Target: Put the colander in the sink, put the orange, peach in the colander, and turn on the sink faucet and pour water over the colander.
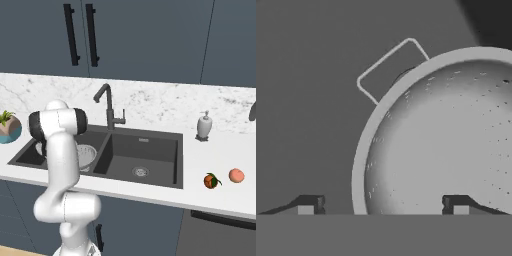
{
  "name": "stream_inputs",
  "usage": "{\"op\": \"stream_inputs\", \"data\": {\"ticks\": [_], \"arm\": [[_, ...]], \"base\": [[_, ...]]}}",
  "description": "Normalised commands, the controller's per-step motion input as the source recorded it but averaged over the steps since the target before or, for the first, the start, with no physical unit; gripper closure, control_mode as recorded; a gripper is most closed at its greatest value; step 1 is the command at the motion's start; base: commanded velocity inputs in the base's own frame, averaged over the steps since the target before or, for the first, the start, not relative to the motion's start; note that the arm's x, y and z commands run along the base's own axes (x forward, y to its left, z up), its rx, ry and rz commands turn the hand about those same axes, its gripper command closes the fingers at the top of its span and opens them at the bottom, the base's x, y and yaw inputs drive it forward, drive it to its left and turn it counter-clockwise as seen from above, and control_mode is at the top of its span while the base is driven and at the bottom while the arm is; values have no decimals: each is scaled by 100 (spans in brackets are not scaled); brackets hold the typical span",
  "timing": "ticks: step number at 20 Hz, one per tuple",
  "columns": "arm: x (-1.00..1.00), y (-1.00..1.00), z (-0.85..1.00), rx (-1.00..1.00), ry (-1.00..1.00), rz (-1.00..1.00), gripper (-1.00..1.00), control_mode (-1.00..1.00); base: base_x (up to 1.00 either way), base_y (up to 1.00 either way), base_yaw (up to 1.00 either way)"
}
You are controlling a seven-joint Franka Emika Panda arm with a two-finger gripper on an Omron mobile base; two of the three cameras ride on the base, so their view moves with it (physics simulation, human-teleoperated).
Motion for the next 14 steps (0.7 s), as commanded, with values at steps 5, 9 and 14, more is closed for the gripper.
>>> {"op": "stream_inputs", "data": {"ticks": [5, 9, 14], "arm": [[-35, 0, 62, 0, -18, 0, -100, -100], [-48, -8, 66, 0, -10, -1, -100, -100], [-48, -18, 67, 0, -3, -6, -100, -100]], "base": [[0, 0, 0], [0, 0, 0], [0, 0, 0]]}}
